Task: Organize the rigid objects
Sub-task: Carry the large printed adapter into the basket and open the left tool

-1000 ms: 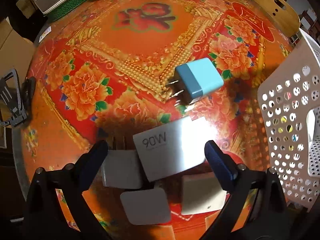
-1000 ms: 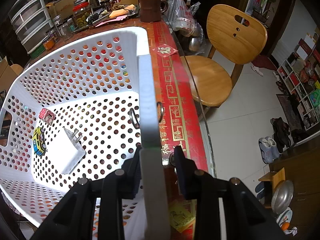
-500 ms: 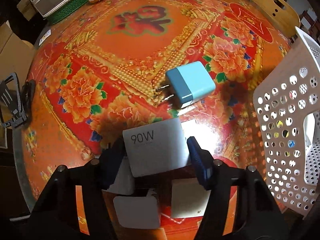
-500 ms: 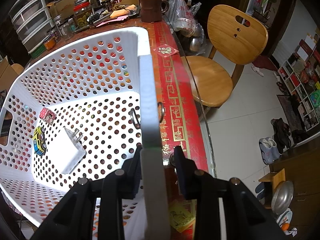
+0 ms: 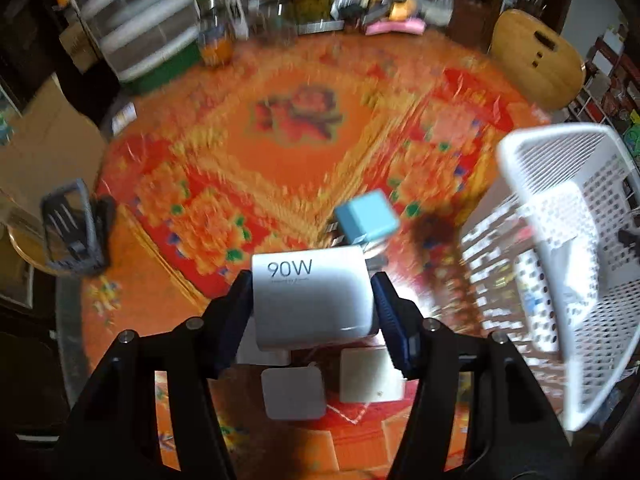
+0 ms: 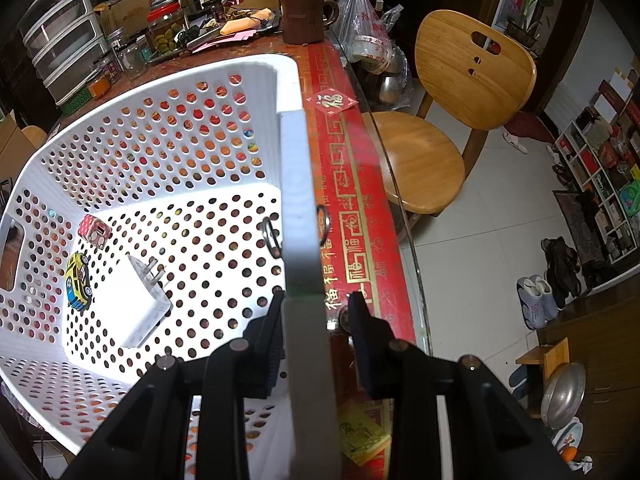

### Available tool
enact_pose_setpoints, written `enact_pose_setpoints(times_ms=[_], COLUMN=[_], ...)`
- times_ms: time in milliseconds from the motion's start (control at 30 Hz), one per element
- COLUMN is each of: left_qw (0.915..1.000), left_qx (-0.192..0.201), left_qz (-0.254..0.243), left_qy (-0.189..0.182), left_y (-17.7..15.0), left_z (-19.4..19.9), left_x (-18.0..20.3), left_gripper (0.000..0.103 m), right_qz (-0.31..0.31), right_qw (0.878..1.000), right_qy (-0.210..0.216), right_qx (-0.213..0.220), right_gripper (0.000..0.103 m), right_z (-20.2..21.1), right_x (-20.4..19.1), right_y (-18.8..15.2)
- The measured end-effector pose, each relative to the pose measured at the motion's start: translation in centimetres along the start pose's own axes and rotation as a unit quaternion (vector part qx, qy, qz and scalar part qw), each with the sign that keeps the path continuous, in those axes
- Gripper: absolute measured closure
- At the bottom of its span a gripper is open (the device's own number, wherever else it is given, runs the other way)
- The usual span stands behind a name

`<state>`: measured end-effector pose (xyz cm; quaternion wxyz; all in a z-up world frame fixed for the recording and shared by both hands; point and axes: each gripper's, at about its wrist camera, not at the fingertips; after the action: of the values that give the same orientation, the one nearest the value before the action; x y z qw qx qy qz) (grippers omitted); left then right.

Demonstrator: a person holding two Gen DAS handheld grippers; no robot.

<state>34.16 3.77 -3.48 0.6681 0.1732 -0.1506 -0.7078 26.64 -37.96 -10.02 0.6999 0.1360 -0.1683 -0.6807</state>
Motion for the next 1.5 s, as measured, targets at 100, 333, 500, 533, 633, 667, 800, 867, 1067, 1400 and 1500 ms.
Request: enact_pose_setpoints(times_ms=[100, 333, 500, 533, 633, 667, 800, 867, 1067, 1400, 1500], left_qw=[0.9991, 0.9934, 0.9873, 0.9863, 0.9827, 0.9817, 0.9761, 0.9729, 0.9643, 0.9523, 0.9541], left_qx=[0.031, 0.057, 0.05, 0.047, 0.034, 0.029, 0.011, 0.001, -0.032, -0.083, -0.085], left_qz=[-0.03, -0.098, -0.151, -0.158, -0.182, -0.188, -0.217, -0.231, -0.26, -0.289, -0.283], left_qy=[-0.002, -0.016, -0.005, -0.004, 0.002, 0.002, 0.008, 0.016, 0.036, 0.05, 0.048], left_y=[1.1, 2.4, 2.2, 2.2, 1.8, 1.7, 1.0, 0.8, 0.2, -0.2, 0.2], left_z=[3.7, 7.7, 7.4, 7.1, 5.8, 5.4, 3.0, 1.9, -1.6, -5.9, -6.1], left_x=[2.2, 9.3, 15.1, 16.0, 18.8, 19.6, 22.4, 24.0, 27.7, 30.3, 29.7], left_gripper=[0.047, 0.047, 0.047, 0.047, 0.047, 0.047, 0.048, 0.048, 0.049, 0.049, 0.049], right_qz=[0.001, 0.001, 0.001, 0.001, 0.001, 0.001, 0.001, 0.0, 0.003, 0.004, 0.004], right_qw=[1.0, 1.0, 1.0, 1.0, 1.0, 1.0, 1.0, 1.0, 1.0, 1.0, 1.0], right_qy=[0.0, 0.0, 0.0, 0.001, 0.001, 0.001, 0.002, 0.002, -0.003, 0.002, 0.002], right_qx=[0.0, 0.0, 0.0, 0.0, 0.0, 0.0, 0.0, 0.0, 0.001, 0.001, 0.001], right_gripper=[0.074, 0.074, 0.074, 0.074, 0.074, 0.074, 0.074, 0.074, 0.074, 0.074, 0.074], right_z=[0.0, 0.0, 0.0, 0.0, 0.0, 0.0, 0.0, 0.0, 0.0, 0.1, 0.0], right_x=[0.0, 0.0, 0.0, 0.0, 0.0, 0.0, 0.1, 0.0, -0.1, -0.1, -0.1], right_y=[0.0, 0.0, 0.0, 0.0, 0.0, 0.0, -0.1, -0.1, -0.1, -0.1, -0.1])
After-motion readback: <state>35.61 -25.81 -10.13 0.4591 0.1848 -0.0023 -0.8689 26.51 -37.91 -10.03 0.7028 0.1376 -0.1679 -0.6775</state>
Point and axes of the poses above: each gripper's, at about its wrist camera, not at the fingertips, and z roughly against the way its jaws point, x to its right, y to its top, and after that the axes turned 5 degrees about z, right-handed
